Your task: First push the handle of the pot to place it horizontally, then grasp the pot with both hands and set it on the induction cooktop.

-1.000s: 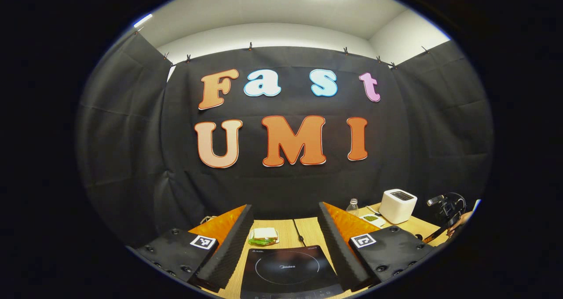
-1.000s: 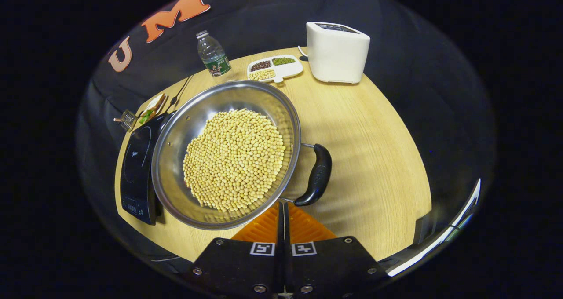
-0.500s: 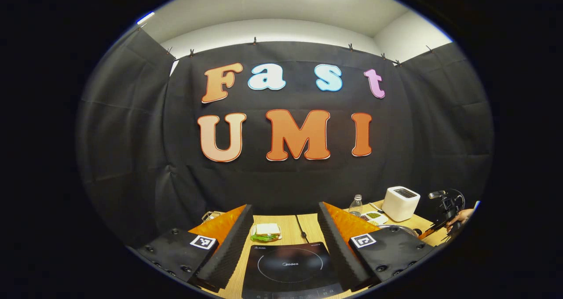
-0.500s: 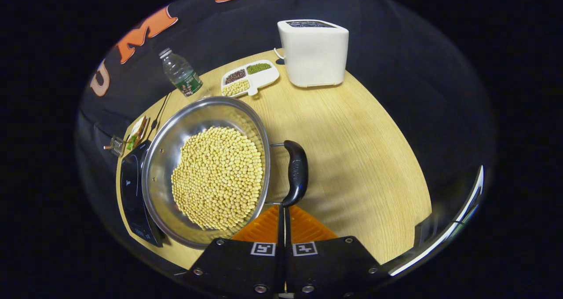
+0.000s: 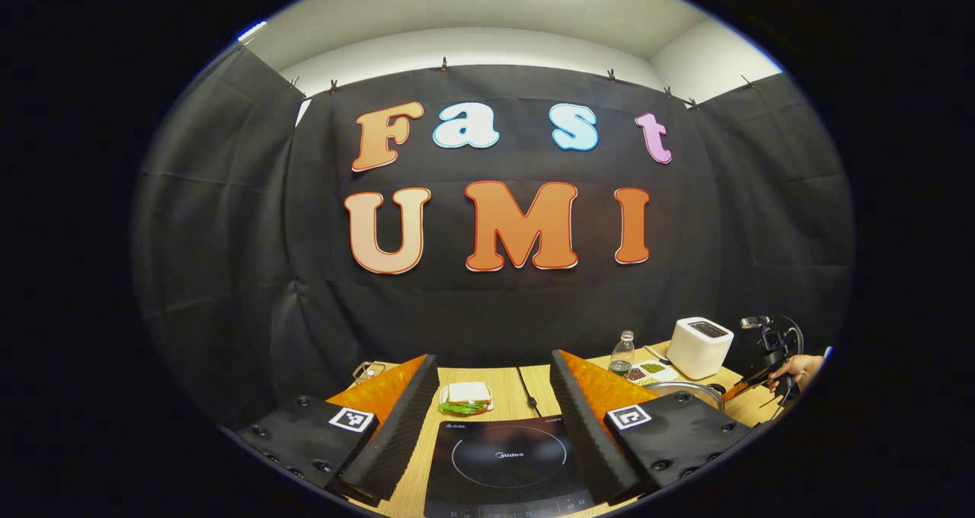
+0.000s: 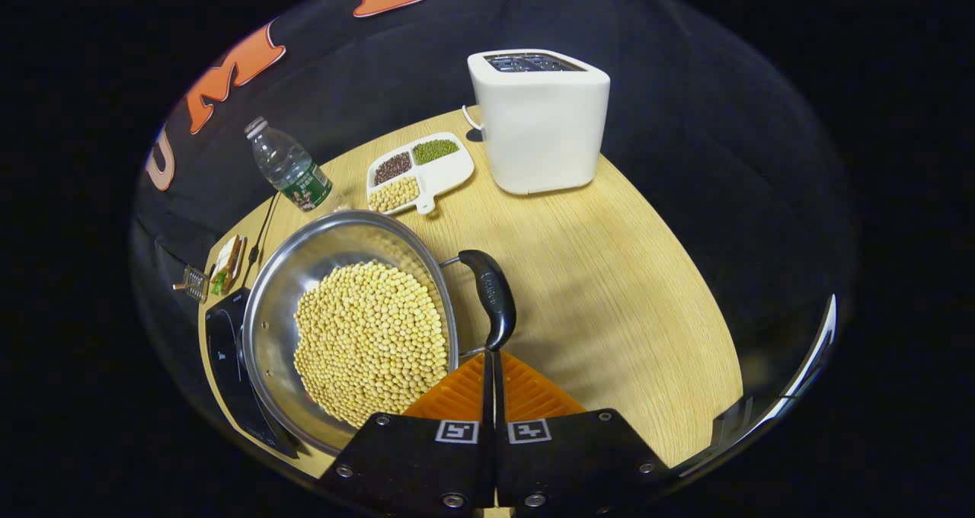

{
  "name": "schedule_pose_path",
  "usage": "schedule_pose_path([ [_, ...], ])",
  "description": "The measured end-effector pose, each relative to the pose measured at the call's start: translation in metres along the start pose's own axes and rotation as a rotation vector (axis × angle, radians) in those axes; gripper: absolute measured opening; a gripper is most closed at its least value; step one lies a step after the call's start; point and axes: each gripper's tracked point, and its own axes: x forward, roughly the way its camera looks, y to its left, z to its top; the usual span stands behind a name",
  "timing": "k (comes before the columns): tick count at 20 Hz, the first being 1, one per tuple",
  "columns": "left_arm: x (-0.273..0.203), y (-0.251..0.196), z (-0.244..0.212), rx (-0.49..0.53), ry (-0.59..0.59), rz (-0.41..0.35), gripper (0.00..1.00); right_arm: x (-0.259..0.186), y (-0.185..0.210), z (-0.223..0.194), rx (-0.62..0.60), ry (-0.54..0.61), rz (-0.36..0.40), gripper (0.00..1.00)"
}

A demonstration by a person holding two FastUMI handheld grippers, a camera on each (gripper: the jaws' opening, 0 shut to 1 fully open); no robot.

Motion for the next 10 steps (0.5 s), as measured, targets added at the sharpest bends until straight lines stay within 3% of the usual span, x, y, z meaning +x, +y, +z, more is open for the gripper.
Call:
schedule_pose_path([
  [1,0.003,-0.002,-0.004,0.003,0.013,-0.005,0.99,0.003,0.002,0.004,0.003,-0.006,0.0,0.0],
  [5,0.02,-0.022,-0.032,0.006,0.092,-0.036,0.99,-0.007,0.008,0.009,-0.027,0.001,0.027,0.02],
  [7,0.032,-0.042,-0.055,0.003,0.163,-0.072,0.96,-0.016,0.008,0.021,-0.022,-0.041,0.014,0.02],
  [8,0.037,-0.053,-0.066,-0.001,0.206,-0.094,0.96,-0.022,0.01,0.025,-0.026,-0.058,0.016,0.07],
  [9,0.043,-0.066,-0.075,-0.005,0.238,-0.118,0.96,-0.027,0.015,0.03,-0.035,-0.076,0.025,0.05],
  [10,0.049,-0.077,-0.083,-0.005,0.273,-0.133,0.96,-0.029,0.017,0.035,-0.045,-0.099,0.026,0.2],
])
